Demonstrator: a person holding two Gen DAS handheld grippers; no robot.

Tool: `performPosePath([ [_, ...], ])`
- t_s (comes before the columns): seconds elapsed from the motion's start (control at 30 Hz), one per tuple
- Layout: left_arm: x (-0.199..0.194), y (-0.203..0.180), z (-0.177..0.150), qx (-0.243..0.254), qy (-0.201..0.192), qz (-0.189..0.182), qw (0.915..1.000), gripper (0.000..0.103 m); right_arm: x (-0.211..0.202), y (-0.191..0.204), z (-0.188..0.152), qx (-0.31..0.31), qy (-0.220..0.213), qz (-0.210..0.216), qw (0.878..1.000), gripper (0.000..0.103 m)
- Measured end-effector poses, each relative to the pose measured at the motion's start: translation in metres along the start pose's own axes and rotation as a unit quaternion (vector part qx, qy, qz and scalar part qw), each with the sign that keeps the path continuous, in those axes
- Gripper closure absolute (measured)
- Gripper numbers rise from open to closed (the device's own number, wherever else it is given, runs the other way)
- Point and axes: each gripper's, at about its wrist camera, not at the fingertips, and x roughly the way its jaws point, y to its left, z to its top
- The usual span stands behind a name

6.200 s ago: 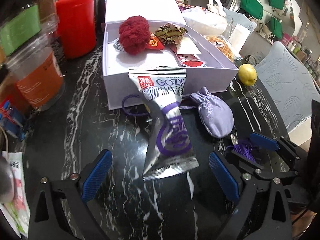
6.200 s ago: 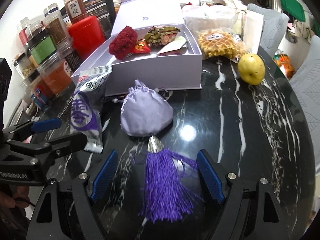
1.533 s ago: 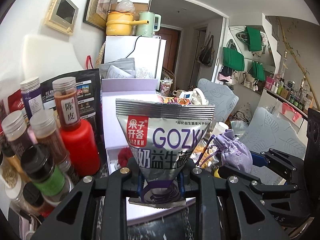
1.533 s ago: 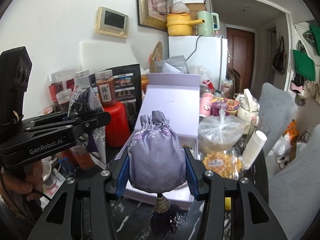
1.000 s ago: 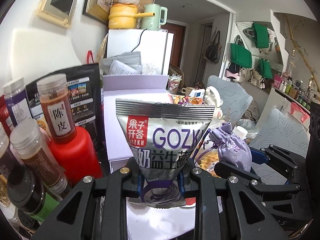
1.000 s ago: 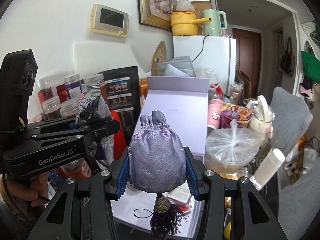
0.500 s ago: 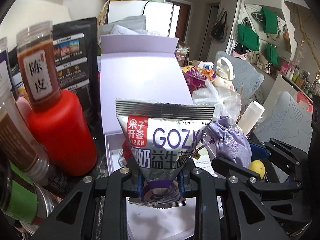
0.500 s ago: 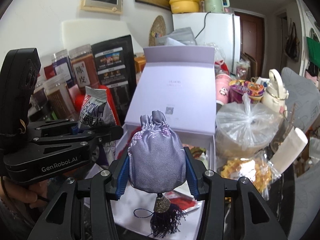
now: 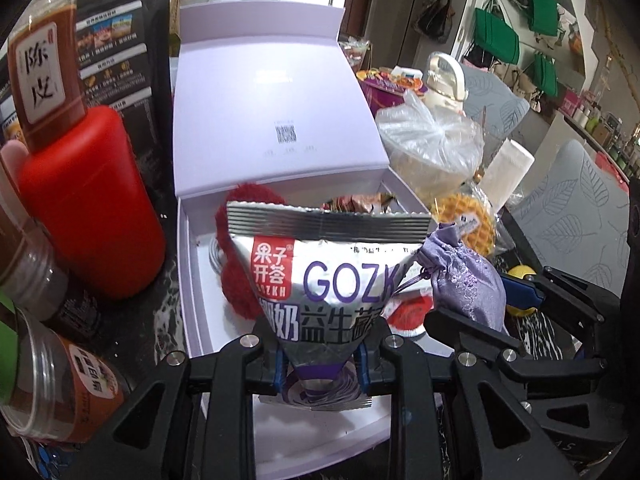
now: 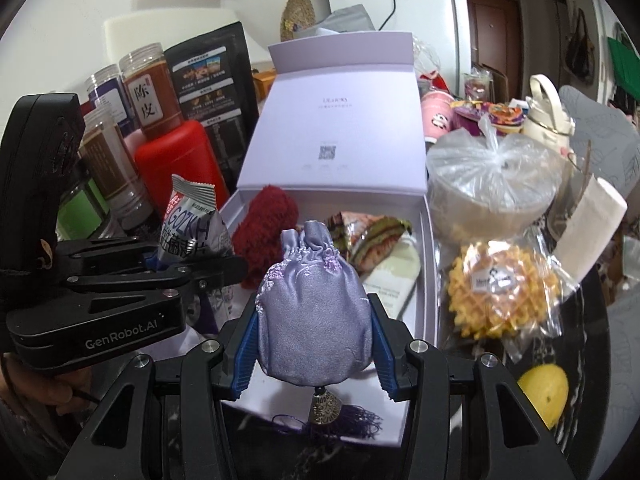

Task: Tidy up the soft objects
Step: 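Carry the snack packet and lavender pouch with both grippers over the lavender box, then lower the snack packet and pouch into the box and open both grippers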

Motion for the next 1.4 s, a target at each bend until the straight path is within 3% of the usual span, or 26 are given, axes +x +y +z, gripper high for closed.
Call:
performPosePath([
  [0.2, 0.015, 0.000, -0.007, -0.006, 0.038, -0.008, 0.9992, 0.078, 0.001, -0.001, -0.012, 0.005, 0.015, 0.002, 1.000, 0.054],
  [0.77, 0.054, 0.010, -0.007, -0.009, 0.087, 0.002, 0.9962, 0.078, 0.034, -0.007, -0.013, 0.000, 0.051, -0.010, 0.999, 0.054],
  [1.4, 0.084, 0.016, 0.011, -0.005, 0.103, 0.026, 0.9943, 0.078, 0.060, -0.013, -0.005, -0.019, 0.059, -0.043, 0.997, 0.051],
])
